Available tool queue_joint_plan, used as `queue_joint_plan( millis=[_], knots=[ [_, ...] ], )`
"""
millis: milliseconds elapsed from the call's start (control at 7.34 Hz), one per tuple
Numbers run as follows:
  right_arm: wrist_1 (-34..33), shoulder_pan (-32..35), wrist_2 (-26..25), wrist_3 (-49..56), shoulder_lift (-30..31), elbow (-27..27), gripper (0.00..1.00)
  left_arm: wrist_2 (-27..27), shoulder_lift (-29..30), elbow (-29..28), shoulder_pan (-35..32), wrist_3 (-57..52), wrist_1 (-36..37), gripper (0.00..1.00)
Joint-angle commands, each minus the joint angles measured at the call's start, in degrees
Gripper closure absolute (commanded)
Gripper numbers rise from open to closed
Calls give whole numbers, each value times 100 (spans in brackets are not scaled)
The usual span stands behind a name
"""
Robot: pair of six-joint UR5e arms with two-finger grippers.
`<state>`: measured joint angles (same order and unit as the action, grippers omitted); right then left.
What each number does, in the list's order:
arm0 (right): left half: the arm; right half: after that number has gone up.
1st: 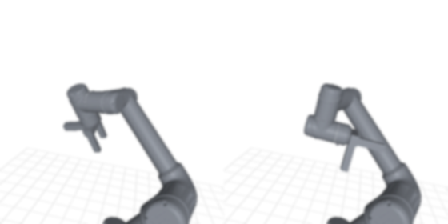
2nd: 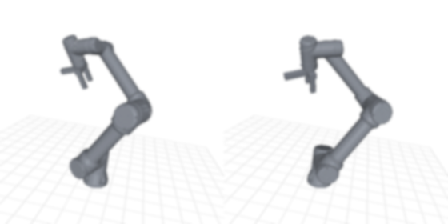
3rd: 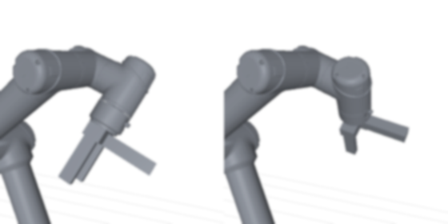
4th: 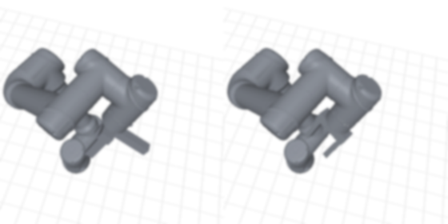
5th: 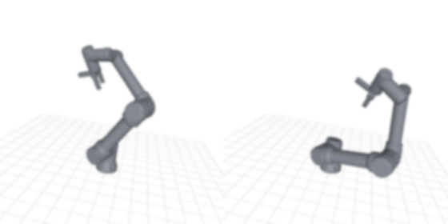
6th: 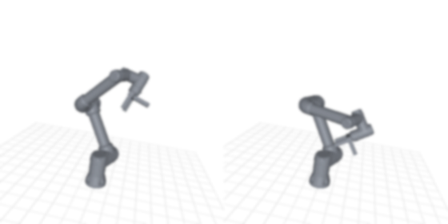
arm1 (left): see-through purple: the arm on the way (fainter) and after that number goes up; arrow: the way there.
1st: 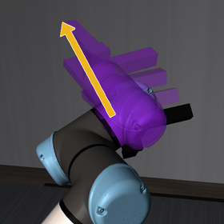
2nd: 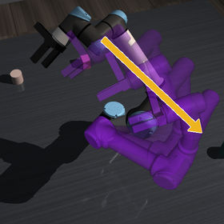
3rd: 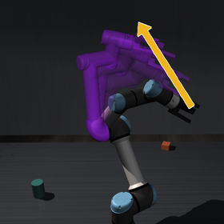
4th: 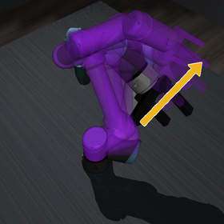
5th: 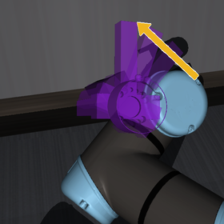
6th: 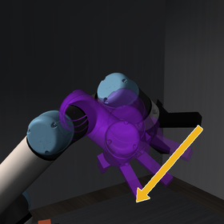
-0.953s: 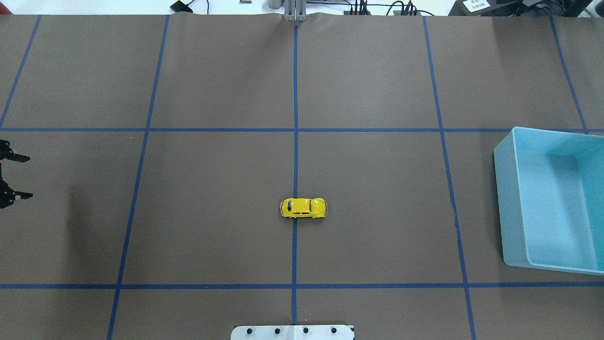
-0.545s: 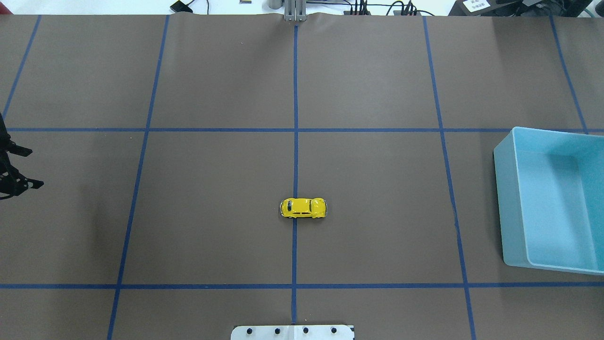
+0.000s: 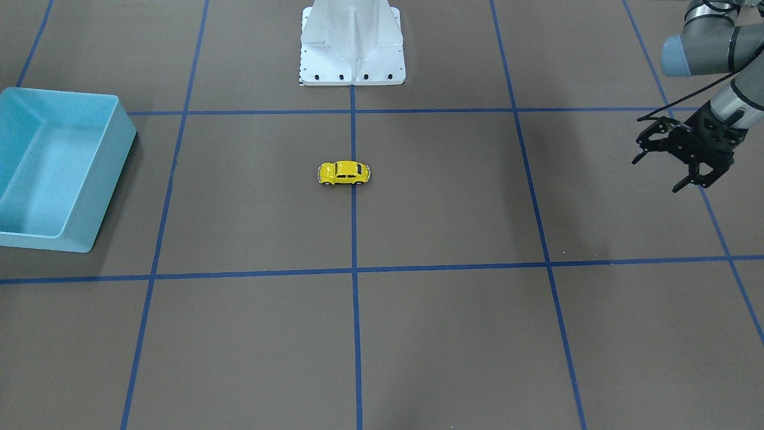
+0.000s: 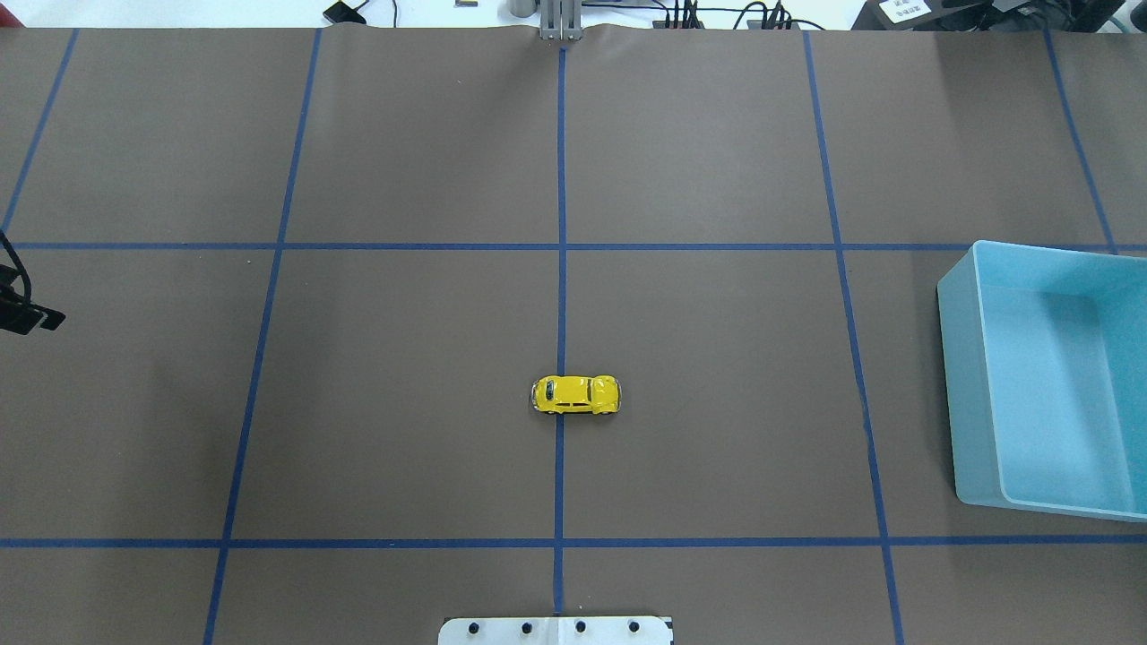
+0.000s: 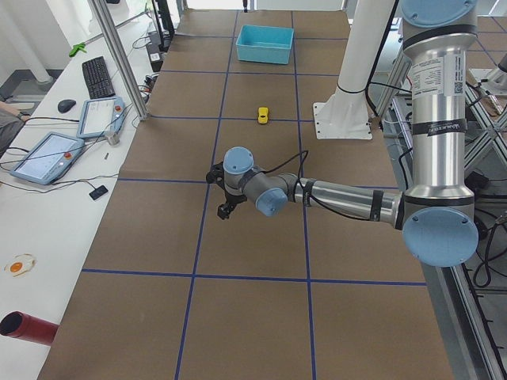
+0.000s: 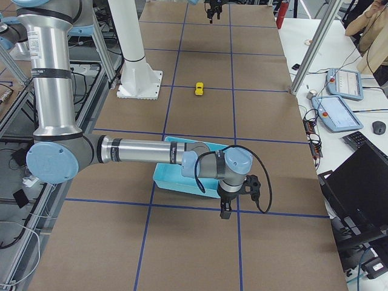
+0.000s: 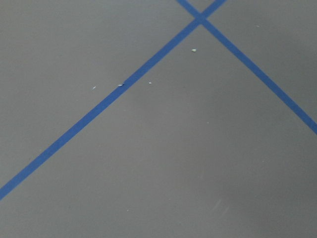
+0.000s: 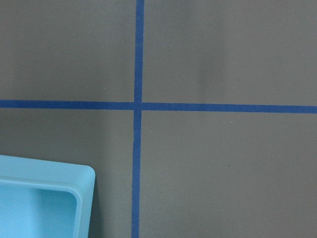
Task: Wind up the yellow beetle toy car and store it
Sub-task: 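Raise and withdraw the left gripper away from the table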
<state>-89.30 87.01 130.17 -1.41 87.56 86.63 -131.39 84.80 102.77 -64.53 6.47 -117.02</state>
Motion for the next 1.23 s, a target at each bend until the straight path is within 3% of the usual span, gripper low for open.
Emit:
queue_joint_plan(
  millis=[0, 272, 1089],
  knots=[
    [0, 0, -9, 0, -2, -6, 0, 8, 220, 611, -260, 136, 1700, 0],
    [0, 0, -35, 0, -11, -6, 0, 26, 362, 517, -542, 127, 2358, 0],
    [9, 0, -9, 52, -63, 90, 0, -27, 309, -441, -1403, -550, 2316, 0]
  ],
)
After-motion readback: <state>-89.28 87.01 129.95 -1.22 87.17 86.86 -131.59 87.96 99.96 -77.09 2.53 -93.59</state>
